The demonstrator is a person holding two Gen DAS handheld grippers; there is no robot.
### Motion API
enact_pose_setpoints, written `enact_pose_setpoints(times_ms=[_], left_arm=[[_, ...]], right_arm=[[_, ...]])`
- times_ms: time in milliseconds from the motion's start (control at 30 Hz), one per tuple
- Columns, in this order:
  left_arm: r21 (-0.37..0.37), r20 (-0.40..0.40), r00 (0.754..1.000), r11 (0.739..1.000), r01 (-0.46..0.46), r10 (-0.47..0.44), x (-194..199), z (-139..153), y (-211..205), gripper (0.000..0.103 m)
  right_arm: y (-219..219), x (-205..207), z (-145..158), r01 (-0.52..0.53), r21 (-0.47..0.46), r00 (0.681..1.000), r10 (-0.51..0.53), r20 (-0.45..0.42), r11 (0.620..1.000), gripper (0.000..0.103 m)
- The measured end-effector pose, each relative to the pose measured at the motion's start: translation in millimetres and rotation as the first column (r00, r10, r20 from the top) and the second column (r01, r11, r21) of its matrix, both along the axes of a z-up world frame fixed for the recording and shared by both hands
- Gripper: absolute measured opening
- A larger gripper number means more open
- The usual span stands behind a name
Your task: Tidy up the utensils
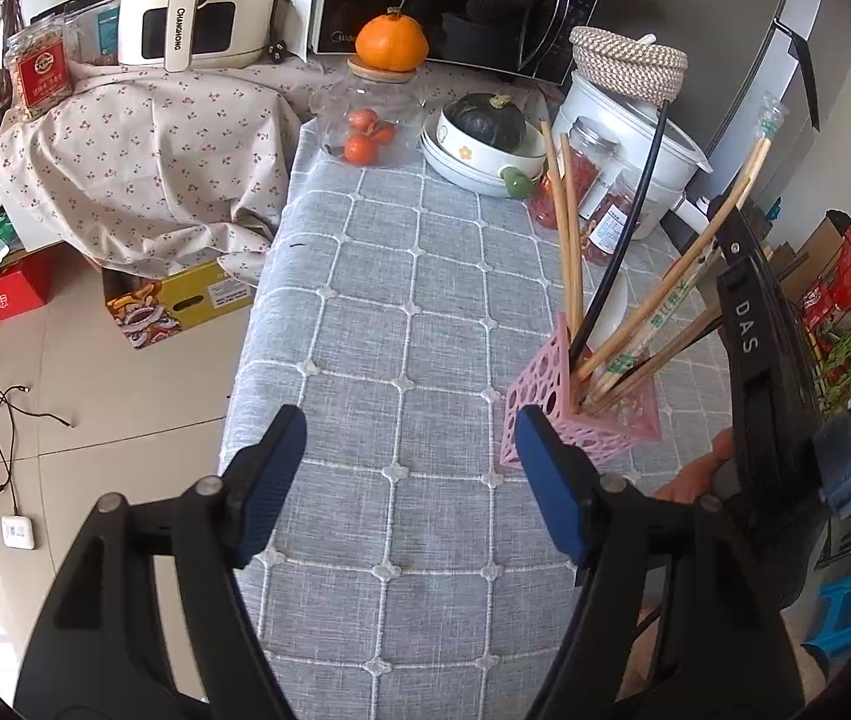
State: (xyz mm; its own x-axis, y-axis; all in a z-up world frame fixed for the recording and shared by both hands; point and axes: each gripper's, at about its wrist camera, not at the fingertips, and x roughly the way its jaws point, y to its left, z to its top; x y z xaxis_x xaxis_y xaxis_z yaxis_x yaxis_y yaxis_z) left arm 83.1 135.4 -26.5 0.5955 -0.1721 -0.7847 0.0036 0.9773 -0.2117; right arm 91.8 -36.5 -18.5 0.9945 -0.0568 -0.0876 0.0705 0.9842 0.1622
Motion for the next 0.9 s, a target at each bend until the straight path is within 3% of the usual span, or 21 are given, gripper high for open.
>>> enact_pose_setpoints(times_ms=[67,167,233,300,400,533,733,900], left_arm=[[0.005,-0.002,1.0,1.0,-0.004,0.004,0.7,-1.1,-0.1,0.073],[0.026,0.004,1.0,1.0,-0.01,0.01,0.9,-1.6,-2.0,0.074],[0.044,0.018,1.0,0.999,-0.019,0.018,-0.1,-0.5,-5.3,0.079],[0.056,0.032,0.999,0.998,-0.02,0.019,-1.6,1.0,-9.6,0.083],[0.078,0.034,0.999,0.997,-0.006,0.003,-3.5,1.0,-17.8,0.084],[0.126,0.041,0.999,0.992,0.008,-0.014,-9.1,0.5,-28.4,0.087],[0.117,0.032,0.999,0.993,0.011,-0.015,-20.1,2.9,-42.3,0.091],[0.139,0.053,0.998,0.99,0.009,-0.016,-36.3,8.5,-62.9,0.1]], right_arm=[[-1.3,-4.0,-2.7,0.0,0.008,1.0,0.0,0.001,1.0,0.009],[-3.9,-14.1,0.6,-0.011,0.01,1.0,0.01,0.018,1.0,0.023],[-9.2,-19.5,6.4,-0.025,0.029,1.0,0.025,0.016,0.999,0.042],[-16.3,-24.5,12.4,-0.04,0.053,0.999,0.04,0.005,0.998,0.051],[-27.4,-30.5,24.1,-0.054,0.055,0.998,0.055,-0.027,0.997,0.056],[-47.0,-41.7,41.8,-0.063,0.065,0.996,0.067,-0.065,0.996,0.072],[-72.4,-57.4,56.4,-0.114,0.012,0.973,0.114,-0.202,0.993,0.085],[-96.2,-67.0,51.0,-0.129,-0.015,0.92,0.114,-0.375,0.992,0.09]])
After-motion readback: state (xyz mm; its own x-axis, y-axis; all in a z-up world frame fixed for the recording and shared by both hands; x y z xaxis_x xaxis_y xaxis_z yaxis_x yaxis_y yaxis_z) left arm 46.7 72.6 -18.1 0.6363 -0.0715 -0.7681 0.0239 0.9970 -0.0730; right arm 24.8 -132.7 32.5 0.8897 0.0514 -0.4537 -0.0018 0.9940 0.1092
